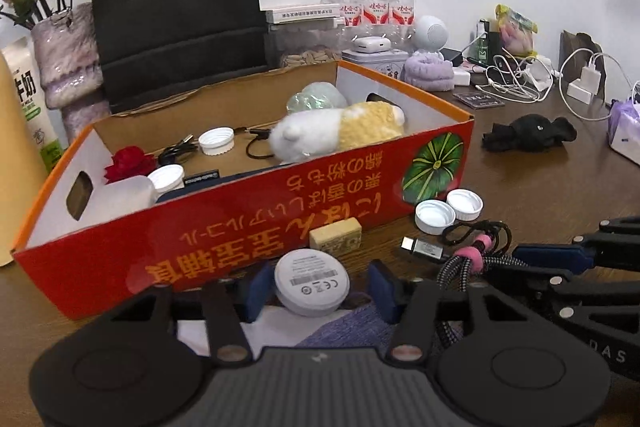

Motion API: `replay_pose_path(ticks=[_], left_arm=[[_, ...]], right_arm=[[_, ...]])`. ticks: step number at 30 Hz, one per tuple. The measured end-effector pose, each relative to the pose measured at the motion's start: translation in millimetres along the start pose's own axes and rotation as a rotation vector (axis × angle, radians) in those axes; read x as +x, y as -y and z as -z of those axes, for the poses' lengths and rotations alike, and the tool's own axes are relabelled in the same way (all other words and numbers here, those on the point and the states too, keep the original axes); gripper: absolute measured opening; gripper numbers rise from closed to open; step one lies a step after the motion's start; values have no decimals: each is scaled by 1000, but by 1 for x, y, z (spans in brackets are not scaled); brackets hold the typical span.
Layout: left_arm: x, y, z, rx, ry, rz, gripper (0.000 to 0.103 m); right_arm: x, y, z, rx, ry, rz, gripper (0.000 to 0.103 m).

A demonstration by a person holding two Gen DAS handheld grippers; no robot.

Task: Organize objects
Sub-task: 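Grasp the black braided cable with the right gripper while the left grasps the round white puck, then carry the cable and white puck into the cardboard box and open both grippers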

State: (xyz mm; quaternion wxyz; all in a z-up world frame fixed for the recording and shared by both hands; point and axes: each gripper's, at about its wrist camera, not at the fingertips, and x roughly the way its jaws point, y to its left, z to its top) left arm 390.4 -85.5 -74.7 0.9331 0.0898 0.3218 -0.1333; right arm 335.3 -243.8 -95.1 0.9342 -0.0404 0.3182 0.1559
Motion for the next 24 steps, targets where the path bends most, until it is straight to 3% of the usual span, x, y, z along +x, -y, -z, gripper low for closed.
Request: replay_pose_path(ticks=[4, 7, 11, 16, 21, 24], left_arm=[[-6, -2, 0, -23, 3, -16, 38], [-38, -4, -1, -67, 53, -4, 38], [-104, -22, 7, -186, 120, 84, 38], [-174, -44, 51, -378, 115, 222, 38], [-217, -52, 85, -471, 103, 314, 38], [-237, -55, 93, -476, 134, 314, 38]], right_arm=[[5, -6, -3, -32, -1, 6, 19], [-4, -11, -1, -37, 22, 1, 14], [-50, -12, 3, 1, 109, -14, 13], [-120, -12, 24, 101, 160, -97, 13], [-159, -34, 52, 93, 149, -127, 13], [-172, -49, 61, 67, 147, -139, 13]])
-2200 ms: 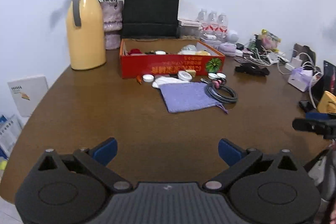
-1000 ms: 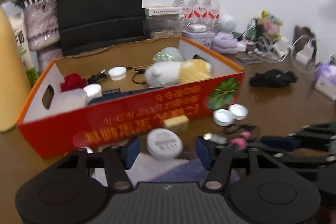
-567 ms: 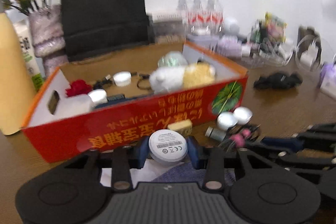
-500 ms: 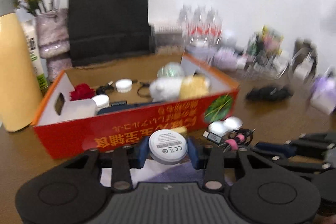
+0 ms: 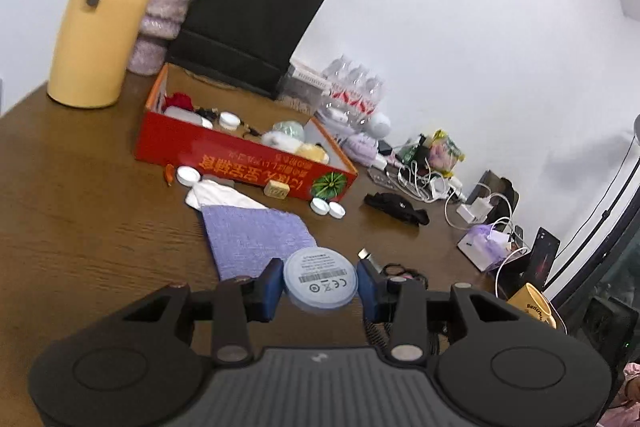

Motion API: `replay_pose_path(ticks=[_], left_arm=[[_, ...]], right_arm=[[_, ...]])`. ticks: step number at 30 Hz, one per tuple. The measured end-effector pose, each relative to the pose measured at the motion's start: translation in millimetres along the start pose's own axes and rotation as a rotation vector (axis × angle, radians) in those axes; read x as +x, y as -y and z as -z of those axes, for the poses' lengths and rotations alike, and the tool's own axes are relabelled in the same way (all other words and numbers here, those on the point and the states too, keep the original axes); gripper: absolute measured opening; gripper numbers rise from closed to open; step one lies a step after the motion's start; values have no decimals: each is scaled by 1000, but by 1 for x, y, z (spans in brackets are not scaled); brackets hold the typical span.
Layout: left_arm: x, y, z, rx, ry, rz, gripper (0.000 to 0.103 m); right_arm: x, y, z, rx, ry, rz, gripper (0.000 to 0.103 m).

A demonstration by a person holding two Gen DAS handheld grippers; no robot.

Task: Organize objects
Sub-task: 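Carry the cable and white puck into the cardboard box and open both grippers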

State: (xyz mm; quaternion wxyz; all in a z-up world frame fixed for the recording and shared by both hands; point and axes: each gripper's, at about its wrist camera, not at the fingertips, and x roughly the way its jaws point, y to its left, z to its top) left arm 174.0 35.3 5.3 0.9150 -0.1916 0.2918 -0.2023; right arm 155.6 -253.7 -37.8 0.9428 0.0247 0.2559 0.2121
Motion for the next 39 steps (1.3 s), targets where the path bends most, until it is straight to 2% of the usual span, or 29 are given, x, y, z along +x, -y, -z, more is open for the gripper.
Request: replay_pose_path(ticks=[4, 8, 11, 13, 15, 18, 22, 26, 29, 30, 31, 32, 33, 35, 36, 37, 38, 39], left_arm=[[-14, 7, 4, 50, 21, -58, 38], [-11, 4, -1, 57, 41, -69, 38], [6, 2, -21, 115, 66, -104, 38], [27, -1, -46, 142, 75, -123, 38], [54, -4, -80, 182, 77, -132, 38], [109, -11, -138, 227, 66, -144, 38], [193, -24, -192, 271, 0, -211, 38], [261, -45, -211, 265, -73, -268, 38], [294, -71, -213, 214, -125, -296, 38], [301, -80, -212, 182, -152, -299, 39], [307, -88, -210, 149, -168, -296, 38], [312, -93, -208, 128, -168, -287, 39], [314, -97, -207, 115, -159, -275, 36], [316, -97, -208, 133, -158, -261, 38], [318, -96, -208, 143, -157, -268, 46], [320, -95, -207, 145, -150, -279, 52], [320, -92, -208, 142, -145, -281, 59], [321, -90, -209, 141, -145, -262, 61]], right_arm=[[-10, -16, 5, -25, 10, -3, 13], [-12, -17, 1, -33, 22, -1, 13], [1, -10, -19, -54, 37, 6, 13], [18, -1, -42, -74, 49, 5, 13], [43, 4, -73, -109, 69, 2, 13], [103, 9, -130, -180, 70, 23, 13], [204, 8, -190, -257, -23, 50, 13], [296, 3, -210, -307, -133, 75, 13], [343, 7, -206, -280, -195, 57, 15], [356, 13, -203, -251, -225, 42, 18], [363, 20, -201, -207, -253, 28, 29], [365, 28, -198, -166, -264, 25, 36], [363, 33, -196, -153, -253, 27, 39], [354, 36, -193, -151, -215, 45, 60], [348, 35, -193, -175, -194, 63, 66], [343, 35, -193, -192, -172, 75, 78], [338, 35, -195, -203, -155, 88, 80], [331, 36, -197, -210, -147, 102, 80]])
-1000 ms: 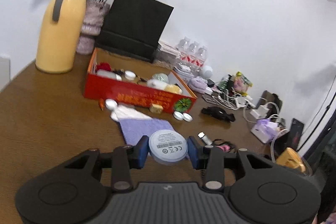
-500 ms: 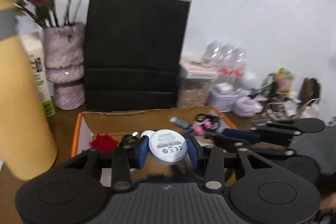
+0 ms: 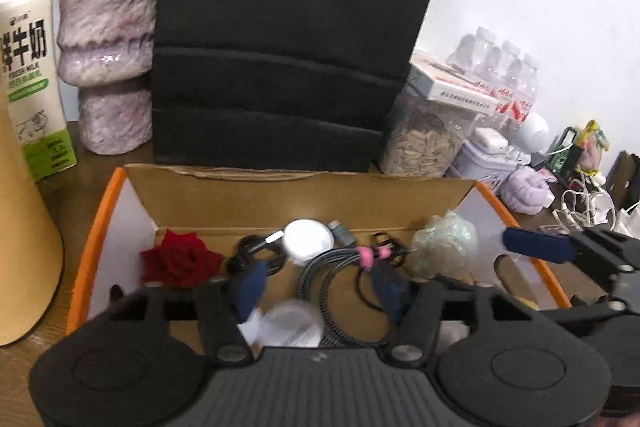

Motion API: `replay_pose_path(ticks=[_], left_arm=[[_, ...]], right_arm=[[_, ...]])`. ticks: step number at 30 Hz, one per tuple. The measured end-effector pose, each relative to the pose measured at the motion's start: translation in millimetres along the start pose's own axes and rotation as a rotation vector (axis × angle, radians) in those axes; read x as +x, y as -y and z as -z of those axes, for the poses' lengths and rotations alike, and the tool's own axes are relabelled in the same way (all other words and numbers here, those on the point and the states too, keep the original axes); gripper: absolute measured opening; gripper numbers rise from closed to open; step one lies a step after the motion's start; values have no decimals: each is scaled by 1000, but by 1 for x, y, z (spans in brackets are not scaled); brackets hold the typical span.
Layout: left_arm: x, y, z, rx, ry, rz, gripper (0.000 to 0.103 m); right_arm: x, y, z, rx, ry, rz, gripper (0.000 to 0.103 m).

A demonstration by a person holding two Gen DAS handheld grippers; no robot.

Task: Organize objects
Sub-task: 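Carry the cable and white puck into the cardboard box and open both grippers, then withdraw both open grippers from the box, then grasp the small orange item with the left gripper while the right grasps a white cap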

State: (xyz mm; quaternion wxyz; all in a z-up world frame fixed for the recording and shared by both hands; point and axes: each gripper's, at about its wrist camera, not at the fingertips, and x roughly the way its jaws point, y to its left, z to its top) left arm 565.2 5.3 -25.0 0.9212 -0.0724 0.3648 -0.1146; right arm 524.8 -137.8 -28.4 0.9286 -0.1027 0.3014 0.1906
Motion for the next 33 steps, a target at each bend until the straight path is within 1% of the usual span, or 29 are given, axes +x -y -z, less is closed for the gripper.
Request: replay_pose_path(ticks=[1, 2, 3, 5, 7, 8, 10, 11, 12, 14, 15, 16, 18, 20, 22, 24, 26, 28, 30, 33], left_arm=[[-2, 2, -3, 0, -4, 17, 61], [-3, 5, -5, 0, -9, 18, 64], [-7, 9, -7, 2, -8, 3, 69], [-25, 14, -6, 18, 12, -15, 73], [-50, 21, 0, 83, 41, -34, 80], [-65, 25, 5, 115, 56, -59, 83], [-100, 30, 19, 178, 88, -112, 83], [-119, 32, 28, 191, 103, -133, 85], [-139, 33, 39, 194, 120, -146, 87], [-181, 35, 67, 190, 164, -127, 92], [-200, 38, 85, 197, 182, -112, 94], [-218, 42, 104, 208, 196, -114, 94], [-253, 55, 149, 246, 235, -142, 95], [-280, 63, 186, 253, 249, -134, 95], [-305, 70, 221, 229, 257, -118, 95], [-327, 74, 248, 202, 263, -146, 95], [-347, 79, 270, 196, 270, -186, 95], [-369, 80, 289, 193, 273, -192, 95], [-387, 78, 301, 187, 280, -184, 96], [-399, 73, 306, 175, 308, -207, 99]], right_arm=[[-7, 3, -1, 1, 8, 8, 81], [-12, 6, -2, 10, 18, 9, 83], [-21, 11, -2, 25, 25, 5, 84], [-35, 16, -3, 27, 24, -4, 86], [-56, 17, -1, 8, 42, 5, 88], [-67, 17, 1, 2, 52, 5, 92], [-93, 16, 10, 9, 88, 0, 99], [-106, 15, 15, 14, 99, -8, 100], [-120, 13, 23, 18, 109, -18, 100], [-149, 6, 42, 16, 130, -48, 103], [-164, 0, 54, 10, 141, -62, 103], [-181, -7, 68, 1, 155, -76, 103], [-206, -17, 92, -15, 165, -86, 103], [-231, -27, 118, -6, 166, -95, 103], [-258, -36, 143, 24, 167, -103, 103], [-284, -47, 167, 29, 185, -83, 103], [-311, -60, 191, 13, 206, -47, 103], [-334, -71, 211, -13, 206, -65, 103], [-357, -78, 228, -23, 198, -75, 103], [-376, -77, 240, -16, 180, -87, 103]])
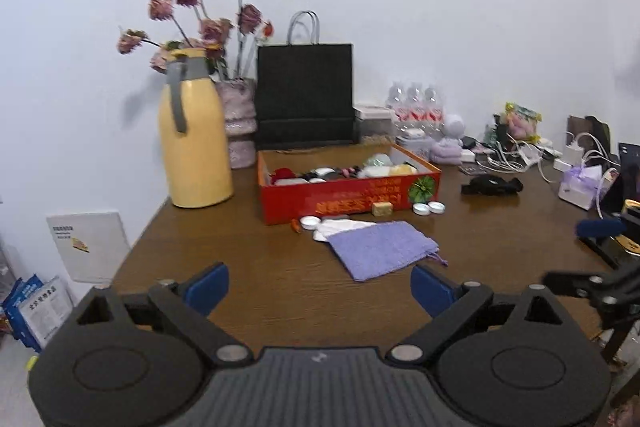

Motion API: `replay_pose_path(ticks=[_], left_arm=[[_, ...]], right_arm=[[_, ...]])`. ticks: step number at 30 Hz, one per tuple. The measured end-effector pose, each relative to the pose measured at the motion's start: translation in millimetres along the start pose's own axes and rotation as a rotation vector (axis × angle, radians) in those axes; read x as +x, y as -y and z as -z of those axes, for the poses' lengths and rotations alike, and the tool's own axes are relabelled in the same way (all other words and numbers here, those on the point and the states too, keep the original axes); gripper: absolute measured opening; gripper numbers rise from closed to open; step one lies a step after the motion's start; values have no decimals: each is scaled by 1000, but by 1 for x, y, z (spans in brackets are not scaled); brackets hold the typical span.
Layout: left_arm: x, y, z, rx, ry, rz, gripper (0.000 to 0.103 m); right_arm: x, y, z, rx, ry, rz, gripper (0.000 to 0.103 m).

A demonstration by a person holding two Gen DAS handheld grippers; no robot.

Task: Organize objects
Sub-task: 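Grasp the small orange item with the left gripper while the right grasps a white cap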

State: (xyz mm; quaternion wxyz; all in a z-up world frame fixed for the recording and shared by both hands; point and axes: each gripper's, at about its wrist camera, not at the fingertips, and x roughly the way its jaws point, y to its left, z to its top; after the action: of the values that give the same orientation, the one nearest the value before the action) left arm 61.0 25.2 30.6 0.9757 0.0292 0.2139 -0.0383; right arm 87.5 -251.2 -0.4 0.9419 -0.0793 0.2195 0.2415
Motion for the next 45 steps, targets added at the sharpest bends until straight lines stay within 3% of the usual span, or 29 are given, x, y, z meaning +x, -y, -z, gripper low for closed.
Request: replay_pose_path(ticks=[5, 8, 12, 14, 15, 17, 18, 19, 20, 21, 26, 28, 30, 31, 32, 35, 45], left_arm=[[22, -8, 0, -75, -28, -45, 99], [44, -14, 1, -107, -60, -35, 97], [87, -17, -4, -36, -46, -25, 85], [118, -19, -10, -7, -43, -26, 81], [136, -21, -13, -1, -54, -20, 74], [178, -27, -22, -13, -99, 14, 66], [204, -32, -25, -34, -141, 59, 64], [226, -36, -28, -53, -189, 75, 59], [249, -38, -31, -76, -244, 58, 44], [263, -39, -34, -84, -265, 55, 39], [312, -48, -41, -108, -266, 78, 40], [321, -49, -41, -113, -261, 86, 37], [328, -50, -39, -120, -277, 87, 11], [330, -50, -38, -135, -286, 89, 9], [328, -50, -36, -136, -275, 83, 9], [321, -43, -36, -89, -253, 65, 9], [259, -37, -43, -117, -152, 55, 9]], right_arm=[[1, 7, -4, -3, 11, 76, 103], [11, 17, -5, 37, 40, 91, 103], [49, 36, -8, 54, 8, 109, 98], [77, 48, -14, 51, -10, 124, 89], [95, 56, -18, 54, -17, 125, 84], [130, 71, -28, 75, -36, 123, 61], [150, 78, -33, 82, -40, 116, 58], [167, 82, -37, 81, -44, 117, 52], [184, 85, -41, 74, -56, 114, 50], [203, 87, -45, 62, -73, 103, 48], [276, 88, -50, -12, -169, 122, 36], [293, 90, -45, -10, -197, 139, 31], [301, 95, -40, 25, -206, 132, 19], [302, 98, -39, 54, -195, 109, 10], [303, 100, -38, 77, -195, 99, 5], [303, 100, -38, 80, -191, 101, 1], [270, 96, -41, 97, -116, 109, 1]])
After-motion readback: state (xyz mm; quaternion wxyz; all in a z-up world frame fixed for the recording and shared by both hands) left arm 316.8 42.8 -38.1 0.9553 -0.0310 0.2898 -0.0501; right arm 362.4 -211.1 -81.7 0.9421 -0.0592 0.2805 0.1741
